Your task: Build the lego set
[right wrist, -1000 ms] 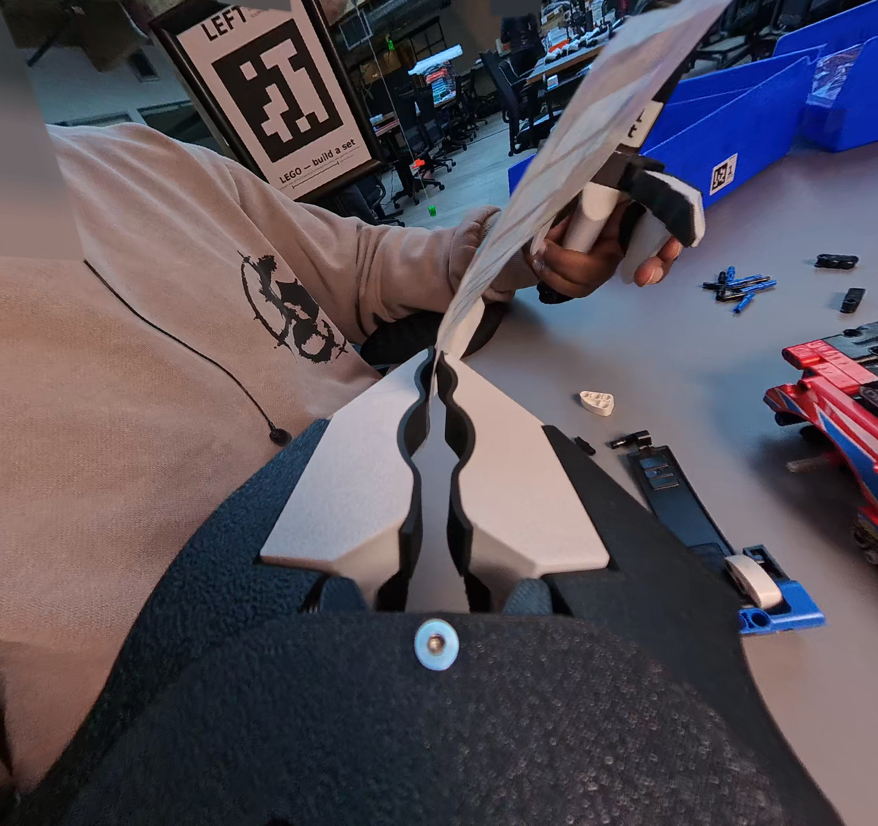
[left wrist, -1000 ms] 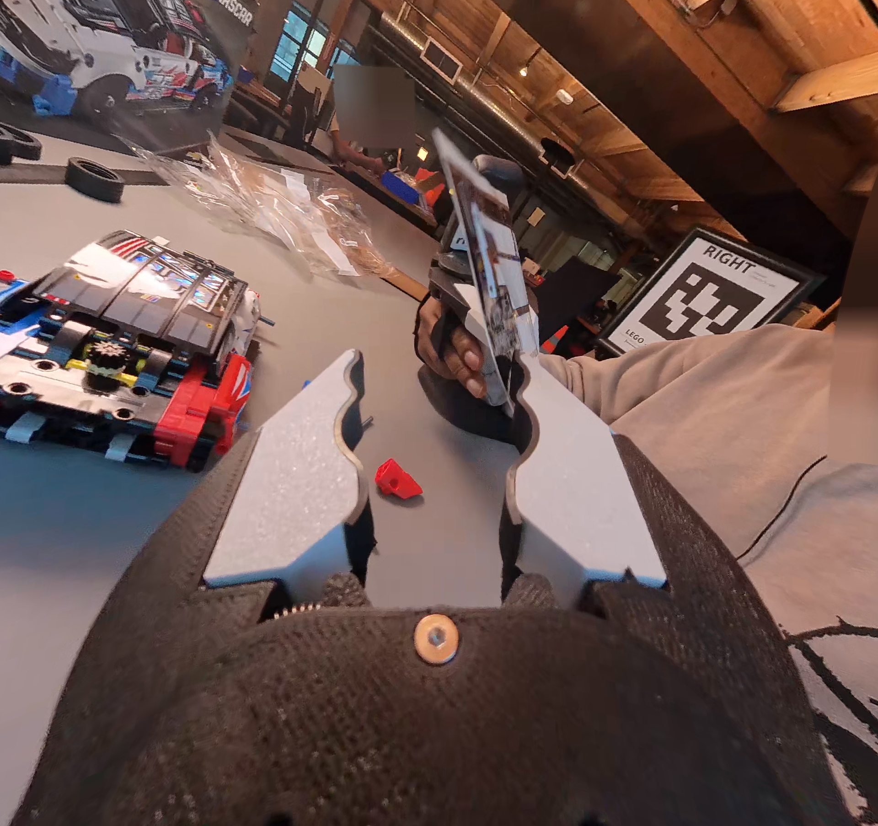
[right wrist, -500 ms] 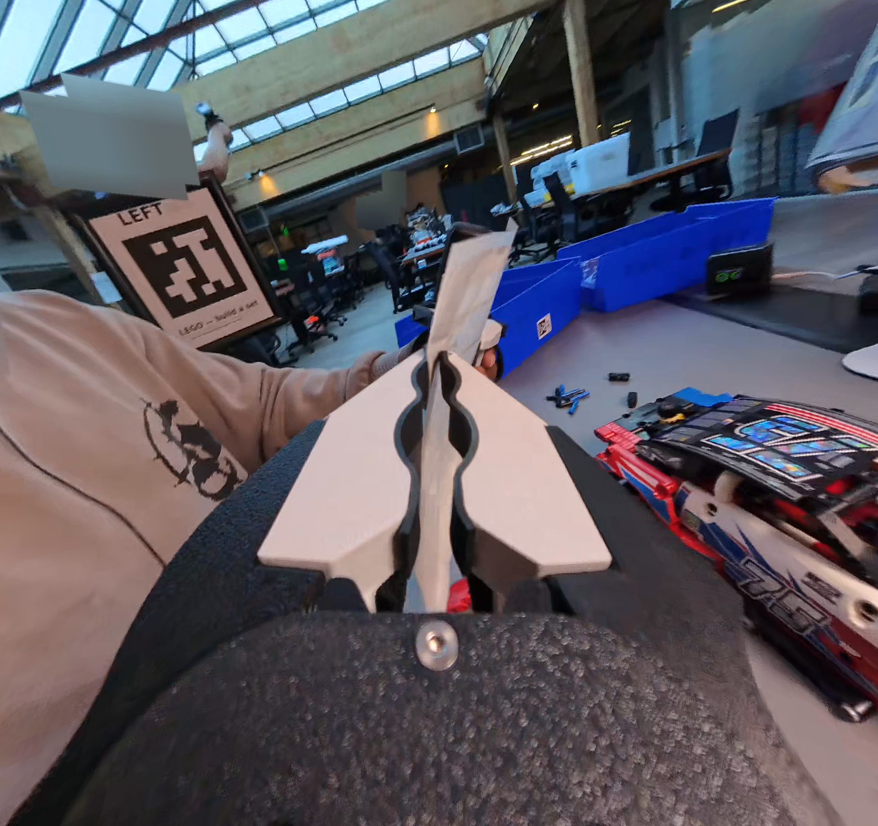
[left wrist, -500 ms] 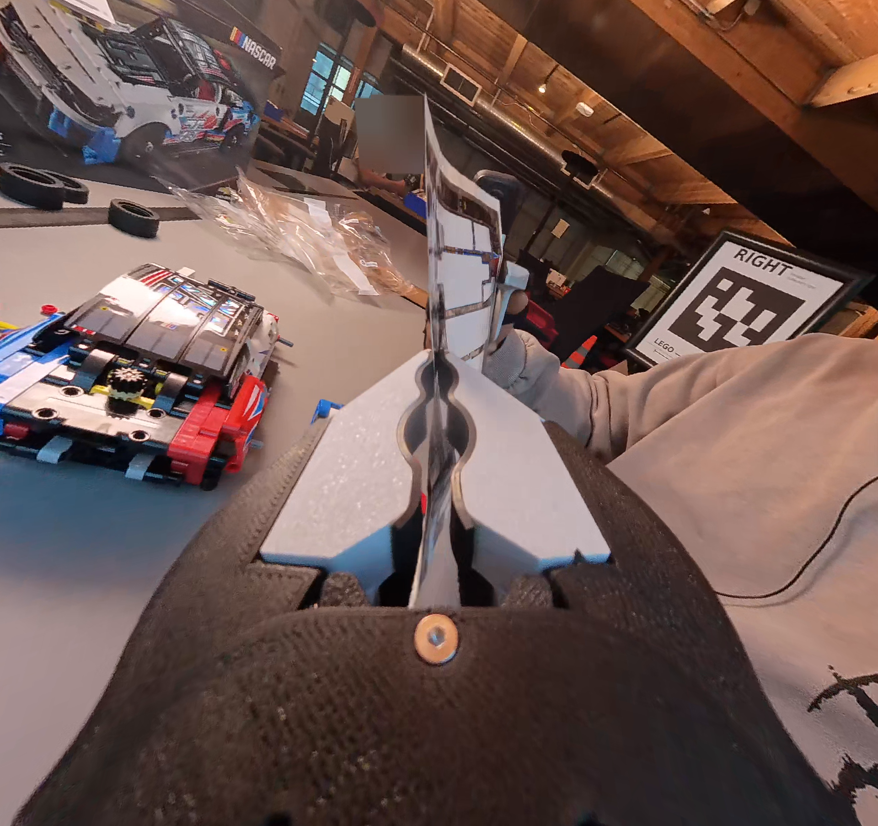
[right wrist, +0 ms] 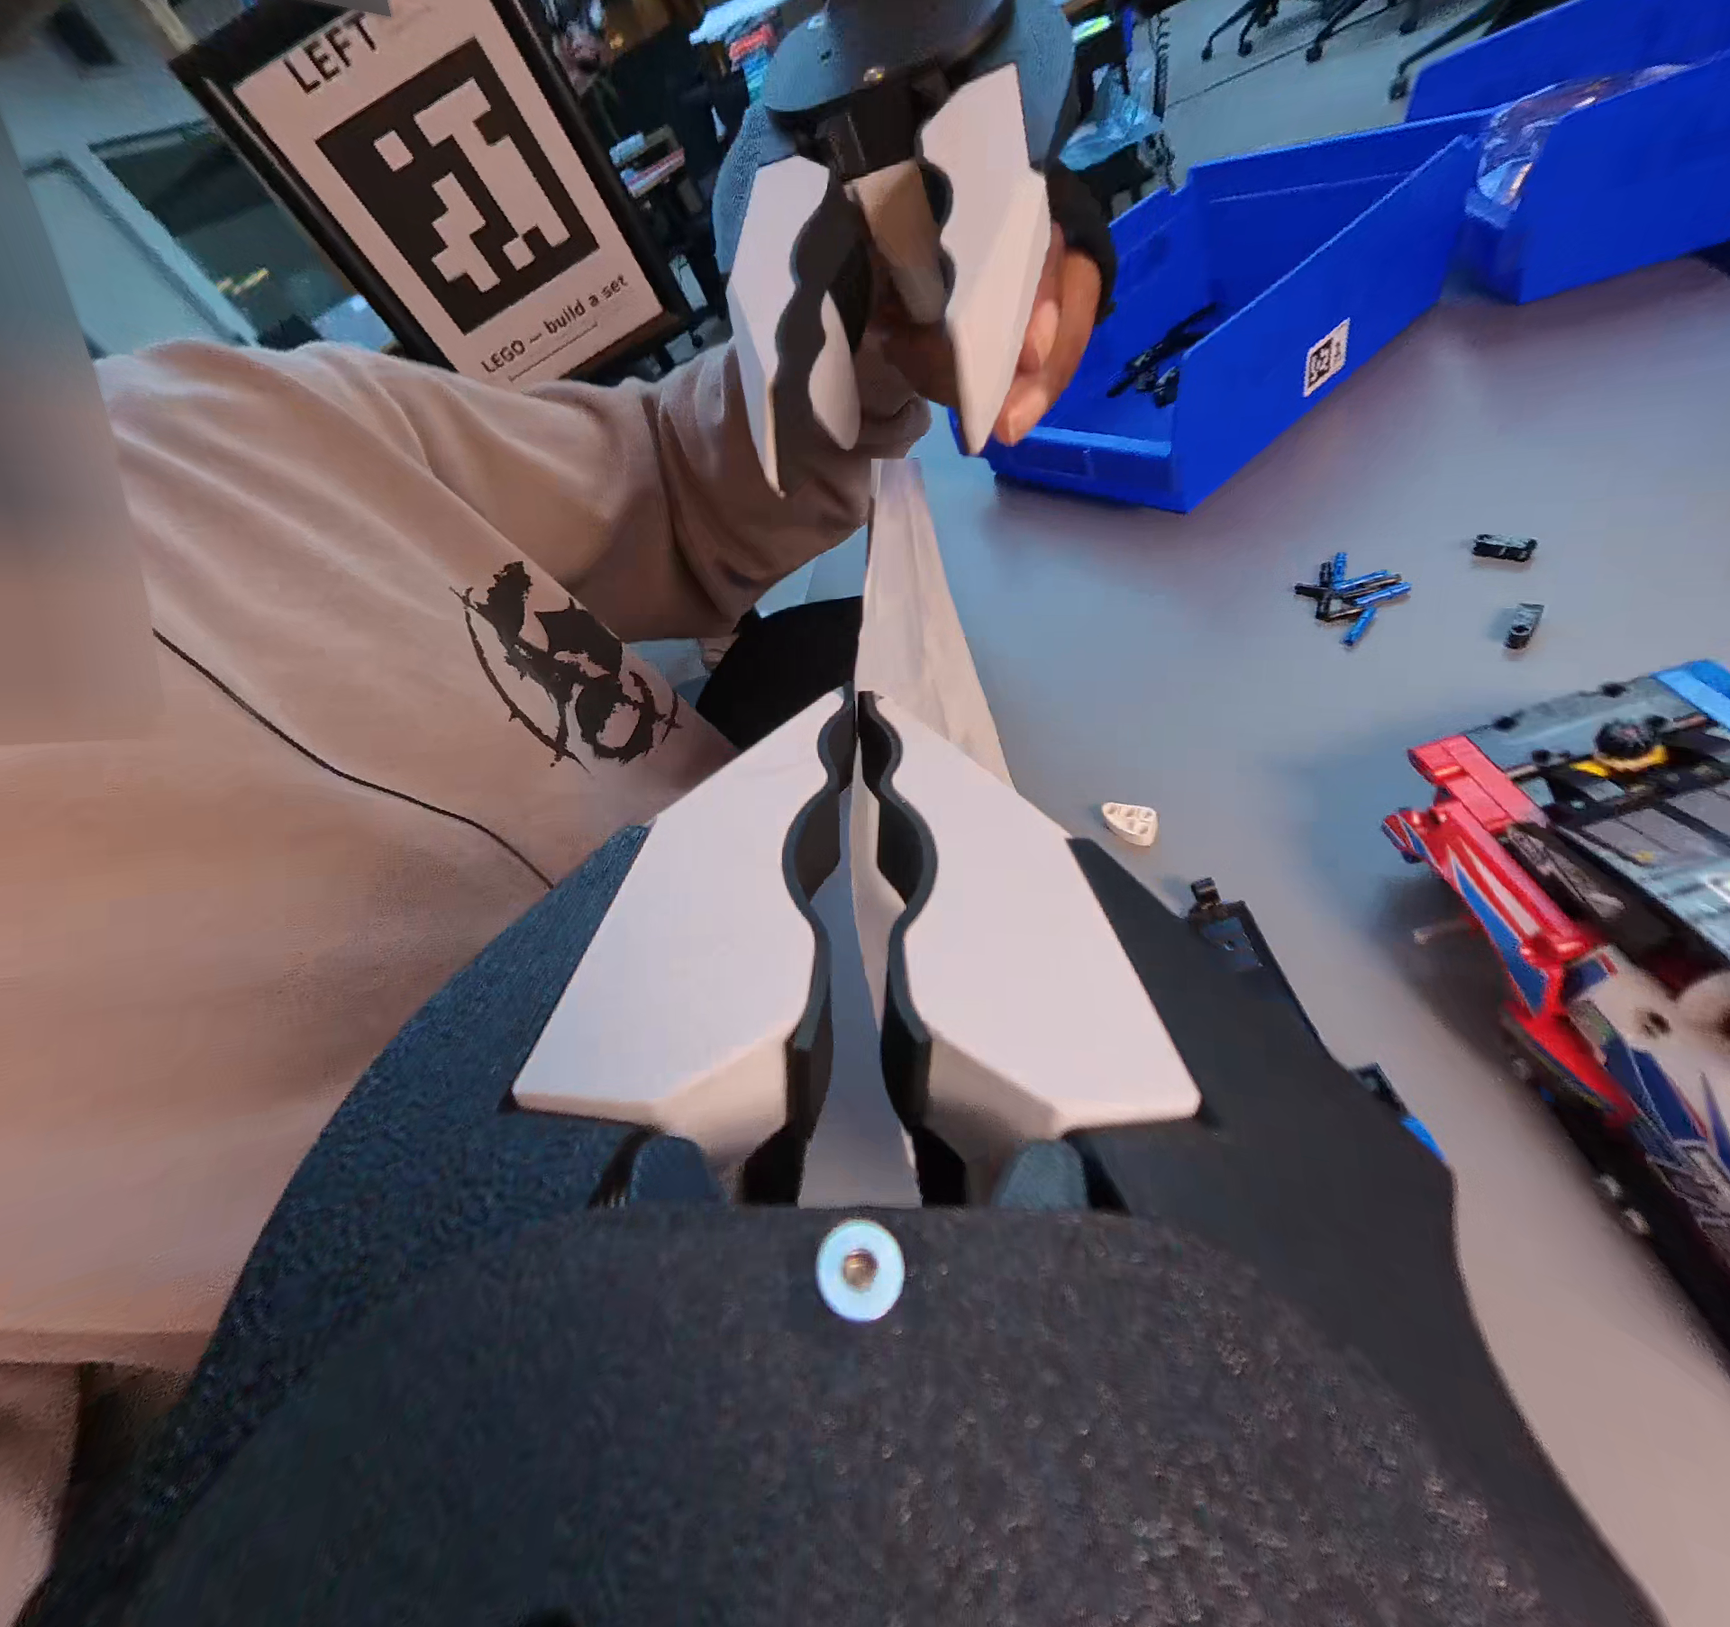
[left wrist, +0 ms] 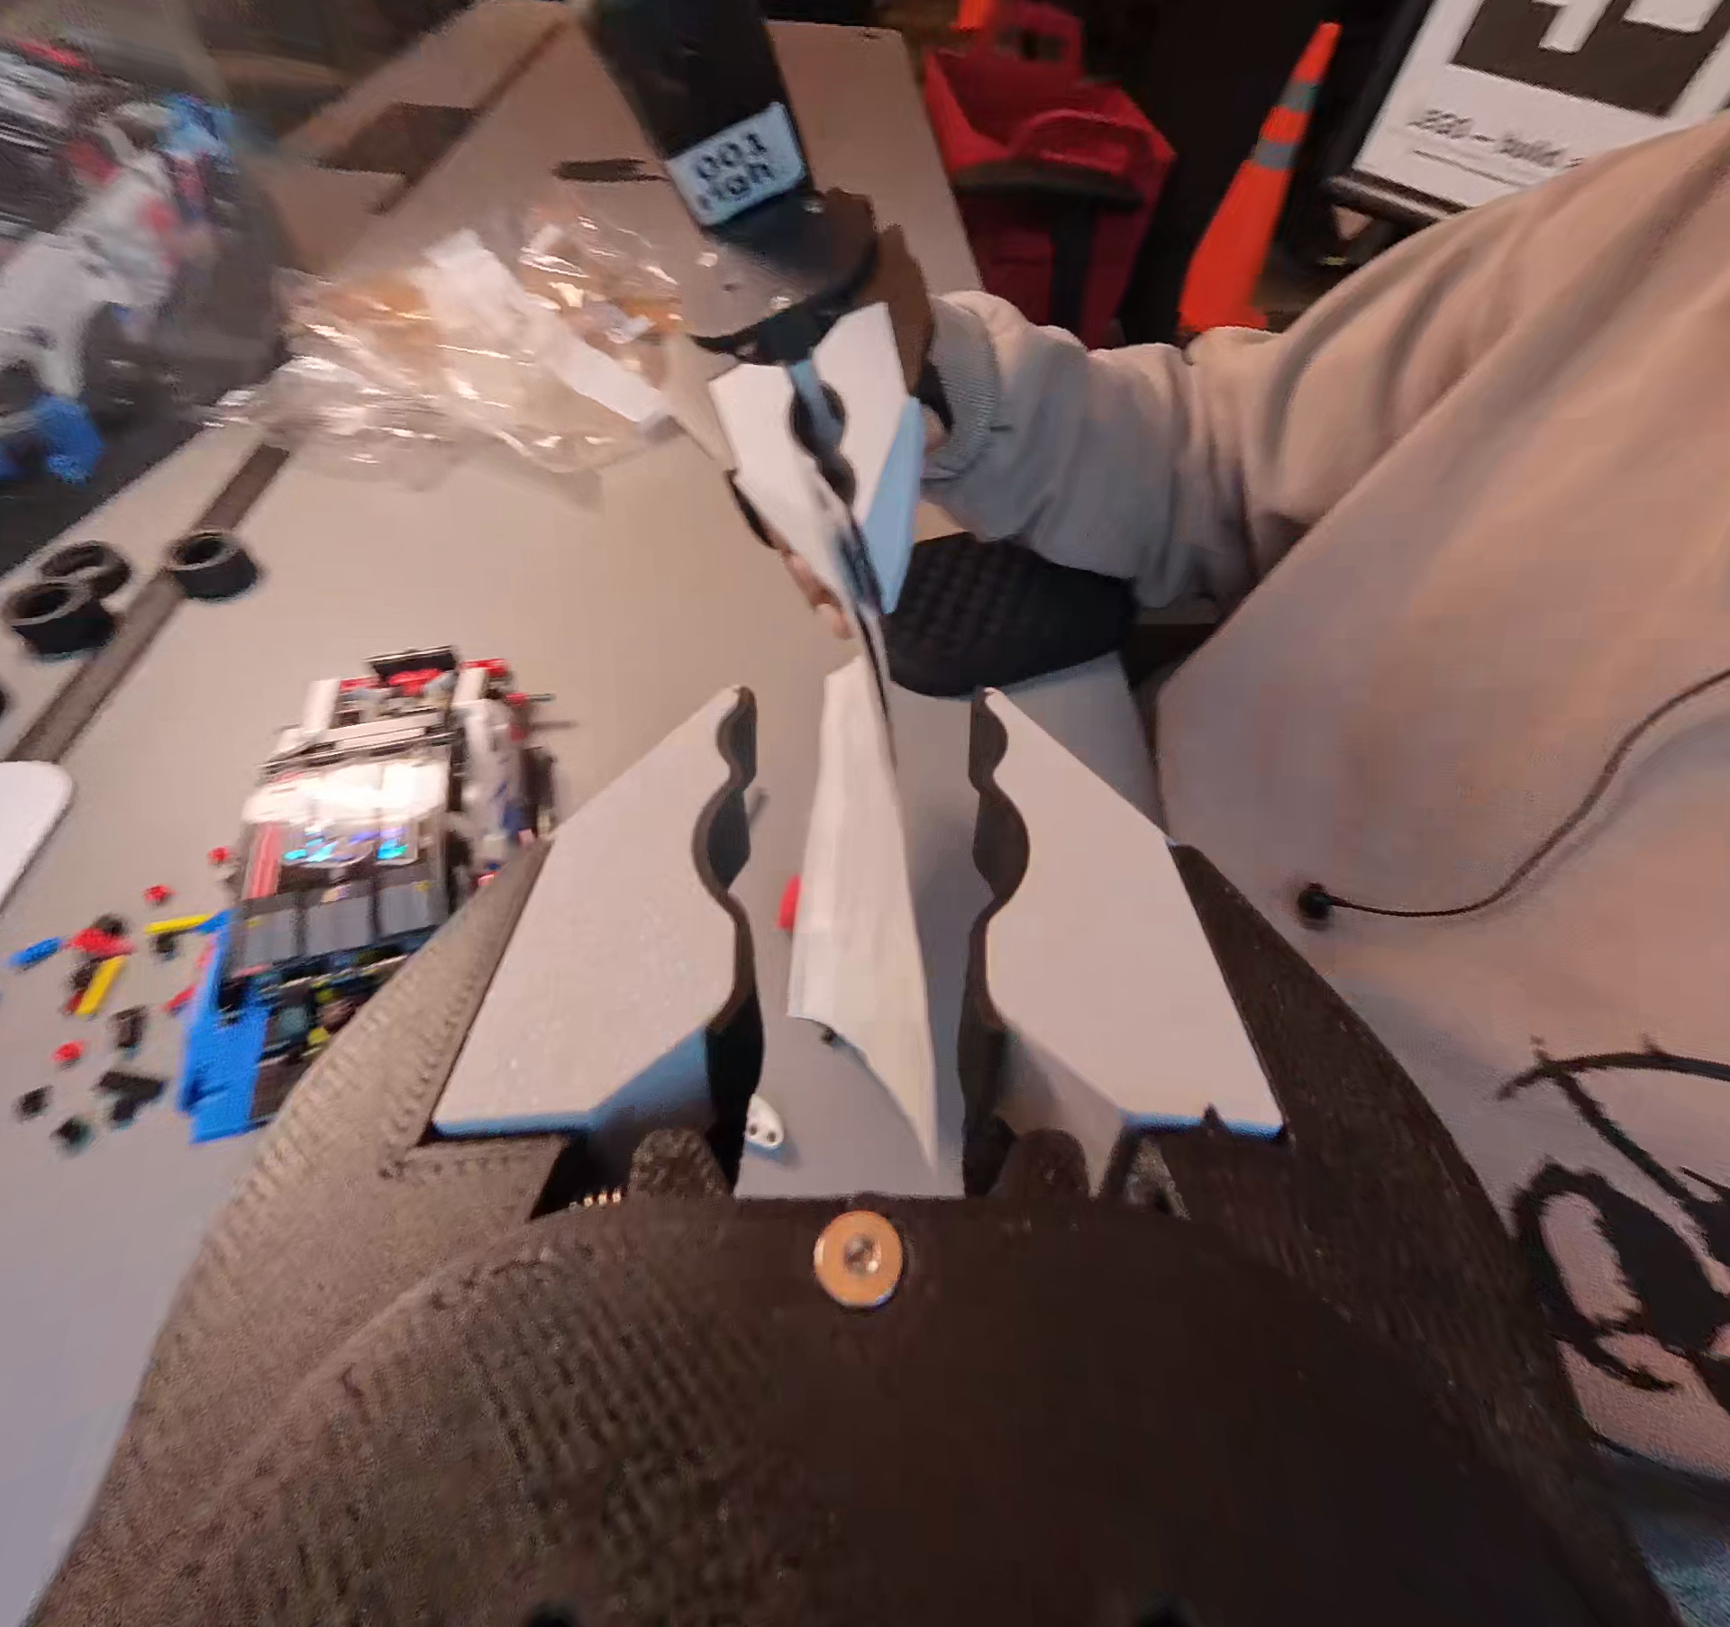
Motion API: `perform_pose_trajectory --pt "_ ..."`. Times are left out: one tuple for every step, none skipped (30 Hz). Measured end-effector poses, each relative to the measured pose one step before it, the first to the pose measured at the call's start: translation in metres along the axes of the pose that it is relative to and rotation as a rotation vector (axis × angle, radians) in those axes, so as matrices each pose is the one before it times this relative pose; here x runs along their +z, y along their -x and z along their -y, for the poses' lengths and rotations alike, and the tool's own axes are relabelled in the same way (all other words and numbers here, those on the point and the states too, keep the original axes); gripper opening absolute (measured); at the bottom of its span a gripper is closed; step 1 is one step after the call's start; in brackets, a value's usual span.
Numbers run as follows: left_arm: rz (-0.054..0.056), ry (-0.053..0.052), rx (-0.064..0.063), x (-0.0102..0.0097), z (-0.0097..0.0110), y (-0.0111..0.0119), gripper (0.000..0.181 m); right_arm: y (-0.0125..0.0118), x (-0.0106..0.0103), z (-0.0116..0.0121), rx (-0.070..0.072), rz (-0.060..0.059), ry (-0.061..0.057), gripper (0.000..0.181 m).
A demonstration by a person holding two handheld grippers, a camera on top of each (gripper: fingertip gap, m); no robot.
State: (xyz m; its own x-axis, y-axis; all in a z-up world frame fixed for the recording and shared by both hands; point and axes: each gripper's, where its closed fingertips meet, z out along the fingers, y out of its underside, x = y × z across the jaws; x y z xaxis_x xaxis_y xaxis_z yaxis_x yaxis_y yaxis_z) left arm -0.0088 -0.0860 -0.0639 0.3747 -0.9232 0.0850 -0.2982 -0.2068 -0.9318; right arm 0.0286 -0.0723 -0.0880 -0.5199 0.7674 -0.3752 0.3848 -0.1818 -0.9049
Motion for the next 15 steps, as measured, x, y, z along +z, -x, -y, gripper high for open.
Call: perform_pose_trajectory --pt "-0.0500 0.0142 -0.0238 0.00705 0.00218 -0.00792 0.036 0.00460 0.00395 0.00381 -0.0276 0.0109 0.0246 0.000" --pt "-0.0088 0.0066 -0.0173 0.00531 0.00191 -0.00153 0.029 0.00281 0.00304 0.00446 -0.0327 -0.0016 0.0177 0.000" --pt "0.0073 -0.0028 -0.0069 0.00326 0.00193 0.00054 0.017 0.00093 0.00203 0.00332 -0.0300 -0.0106 0.0219 0.000" --pt "0.0054 -0.0151 -0.0033 0.00162 0.00261 0.00012 0.005 -0.00278 0.00098 0.00327 -0.0358 -0.0317 0.0170 0.000" --pt "0.0005 -0.0239 -0.0041 0.00061 0.00290 -0.00064 0.000 -0.00336 0.00037 0.00255 -0.0393 -0.0334 0.0137 0.000" --pt "-0.0032 -0.0312 -0.0087 -0.00011 0.00317 -0.00109 0.000 -0.00121 -0.00012 0.00265 -0.0318 -0.0173 0.0072 0.000" --pt "-0.0020 -0.0408 -0.0151 -0.00064 0.00407 -0.00063 0.000 -0.00104 -0.00062 0.00382 -0.0210 -0.0142 -0.0048 0.000" --pt "0.0003 -0.0464 -0.0212 -0.00119 0.00448 -0.00004 0.000 -0.00219 -0.00099 0.00497 -0.0105 -0.0191 -0.0147 0.000" --pt "-0.0015 -0.0480 -0.0275 -0.00170 0.00436 0.00000 0.000 -0.00167 -0.00115 0.00553 -0.0038 -0.0141 -0.0199 0.000" --pt "-0.0013 -0.0514 -0.0287 -0.00210 0.00443 0.00050 0.000 -0.00236 -0.00132 0.00677 0.0020 -0.0180 -0.0306 0.000" --pt "0.0069 -0.0537 -0.0253 -0.00261 0.00432 0.00197 0.000 -0.00426 -0.00138 0.00764 0.0057 -0.0313 -0.0385 0.000" --pt "0.0160 -0.0514 -0.0237 -0.00310 0.00364 0.00390 0.000 -0.00872 -0.00109 0.00574 0.0055 -0.0631 -0.0284 0.002" --pt "0.0234 -0.0487 -0.0228 -0.00352 0.00278 0.00539 0.000 -0.01296 -0.00146 0.00476 -0.0165 -0.0991 -0.0235 0.008" --pt "0.0301 -0.0476 -0.0209 -0.00398 0.00244 0.00681 0.000 -0.01386 -0.00258 0.00532 -0.0481 -0.1191 -0.0332 0.015" --pt "0.0320 -0.0409 -0.0208 -0.00425 0.00128 0.00745 0.000 -0.01082 -0.00356 0.00600 -0.0691 -0.1096 -0.0411 0.019"
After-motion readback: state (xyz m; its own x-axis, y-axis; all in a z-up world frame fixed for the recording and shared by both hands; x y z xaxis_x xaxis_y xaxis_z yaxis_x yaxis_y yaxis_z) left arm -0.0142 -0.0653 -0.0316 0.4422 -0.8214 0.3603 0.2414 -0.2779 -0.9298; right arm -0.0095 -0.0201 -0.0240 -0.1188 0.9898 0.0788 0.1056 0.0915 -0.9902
